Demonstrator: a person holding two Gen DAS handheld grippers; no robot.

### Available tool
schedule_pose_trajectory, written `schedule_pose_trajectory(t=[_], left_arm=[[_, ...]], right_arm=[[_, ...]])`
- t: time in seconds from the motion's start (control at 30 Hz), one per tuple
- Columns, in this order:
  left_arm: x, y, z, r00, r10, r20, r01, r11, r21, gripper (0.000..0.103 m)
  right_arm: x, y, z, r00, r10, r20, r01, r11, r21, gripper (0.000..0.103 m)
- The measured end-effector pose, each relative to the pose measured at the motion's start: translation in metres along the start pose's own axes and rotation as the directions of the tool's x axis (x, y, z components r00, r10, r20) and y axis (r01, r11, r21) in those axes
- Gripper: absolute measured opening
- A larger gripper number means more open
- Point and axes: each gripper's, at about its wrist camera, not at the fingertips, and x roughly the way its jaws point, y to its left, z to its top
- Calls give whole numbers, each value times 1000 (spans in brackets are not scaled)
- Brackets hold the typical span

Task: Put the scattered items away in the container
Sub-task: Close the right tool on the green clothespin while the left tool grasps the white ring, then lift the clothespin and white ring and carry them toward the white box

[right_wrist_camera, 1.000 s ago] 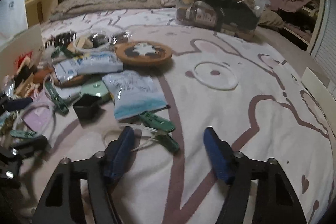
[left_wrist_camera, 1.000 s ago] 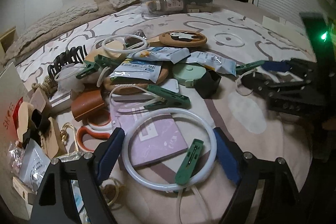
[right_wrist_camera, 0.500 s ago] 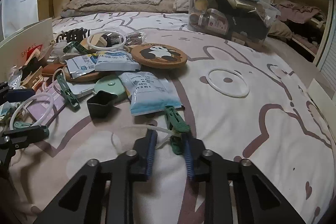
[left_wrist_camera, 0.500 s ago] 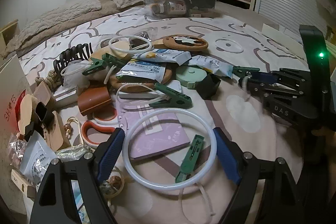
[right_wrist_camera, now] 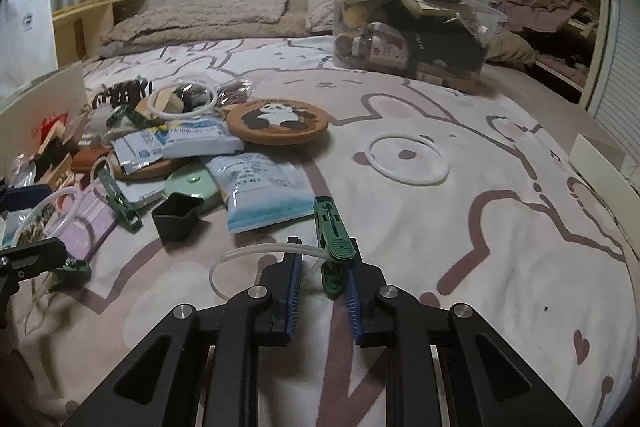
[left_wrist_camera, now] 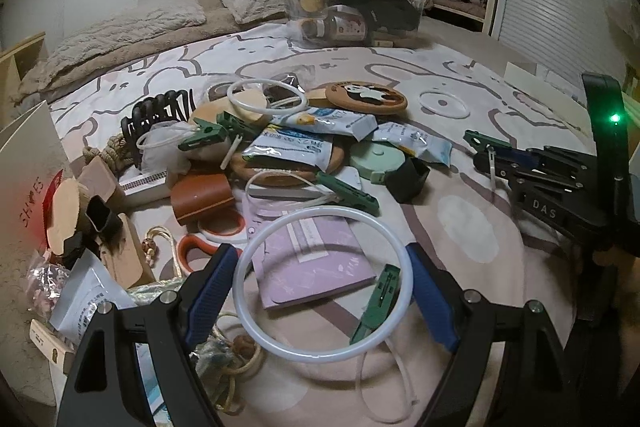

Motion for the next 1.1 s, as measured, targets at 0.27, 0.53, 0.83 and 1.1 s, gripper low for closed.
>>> schedule_pose_trajectory(t=[0.27,0.53,0.83,1.1], left_arm=[[-2,4,2,1000,16,8,-16,1000,-3,84],[-9,7,5,999,26,31,-26,1000,-8,84],[-26,13,12,996,41,82,-39,999,-24,84],[-51,16,22,987,49,153,-46,999,-24,84]], right_arm=[[-8,-2,2,999,10,31,-10,1000,24,21],[-25,5,8,995,52,88,-54,998,21,21],[-44,21,16,989,41,145,-38,999,-25,21],[-61,29,28,980,44,193,-39,999,-29,21]])
